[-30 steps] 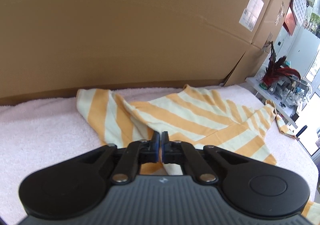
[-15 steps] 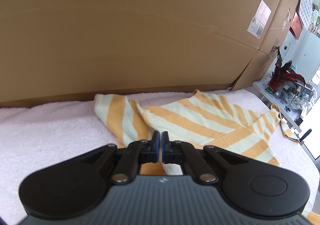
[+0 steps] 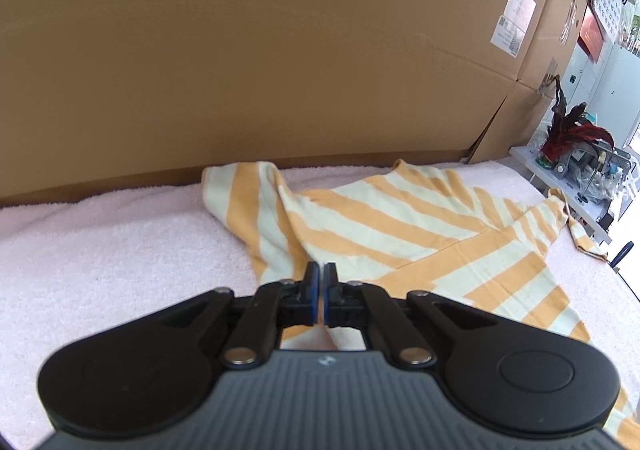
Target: Fold clothes
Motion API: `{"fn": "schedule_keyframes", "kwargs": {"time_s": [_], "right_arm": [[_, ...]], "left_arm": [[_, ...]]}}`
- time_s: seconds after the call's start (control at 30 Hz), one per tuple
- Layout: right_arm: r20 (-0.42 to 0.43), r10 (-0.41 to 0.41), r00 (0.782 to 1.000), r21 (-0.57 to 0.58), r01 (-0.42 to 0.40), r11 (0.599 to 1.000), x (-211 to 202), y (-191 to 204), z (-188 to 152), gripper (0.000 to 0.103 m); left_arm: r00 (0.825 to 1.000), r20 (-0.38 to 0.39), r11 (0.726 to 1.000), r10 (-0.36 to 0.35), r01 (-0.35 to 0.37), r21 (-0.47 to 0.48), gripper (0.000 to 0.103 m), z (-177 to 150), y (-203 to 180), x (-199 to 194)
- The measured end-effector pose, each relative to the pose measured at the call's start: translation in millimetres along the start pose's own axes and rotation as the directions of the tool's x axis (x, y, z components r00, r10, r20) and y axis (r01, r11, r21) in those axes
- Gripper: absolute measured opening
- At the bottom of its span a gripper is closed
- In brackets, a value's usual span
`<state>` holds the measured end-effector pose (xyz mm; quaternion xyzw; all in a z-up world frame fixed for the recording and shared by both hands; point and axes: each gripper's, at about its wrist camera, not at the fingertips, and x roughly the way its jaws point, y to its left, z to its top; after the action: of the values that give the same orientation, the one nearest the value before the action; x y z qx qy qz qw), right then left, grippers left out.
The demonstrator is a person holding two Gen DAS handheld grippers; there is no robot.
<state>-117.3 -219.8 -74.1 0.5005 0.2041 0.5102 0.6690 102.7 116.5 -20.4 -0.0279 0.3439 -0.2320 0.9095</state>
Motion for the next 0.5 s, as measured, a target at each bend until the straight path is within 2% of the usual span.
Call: {"fn": "schedule_keyframes", "kwargs": {"time_s": [0.3, 0.5], "right_arm": [[-0.037, 0.004, 0.999, 0.032, -0.003, 0.999, 4.4, -4.0, -0.6, 0.007], [-0.089, 0.005, 0.996, 0.058, 0.000, 0.998, 7.8, -10.7, -7.8, 0.008]], "left_arm": [[1.000, -0.006, 1.000, 0.010, -0.010, 0.010, 0.000, -2.2, 0.0, -2.9], [1.000, -0.014, 1.000, 0.012, -0.012, -0.024, 0.000, -6.1, 7.6, -0.5]]}}
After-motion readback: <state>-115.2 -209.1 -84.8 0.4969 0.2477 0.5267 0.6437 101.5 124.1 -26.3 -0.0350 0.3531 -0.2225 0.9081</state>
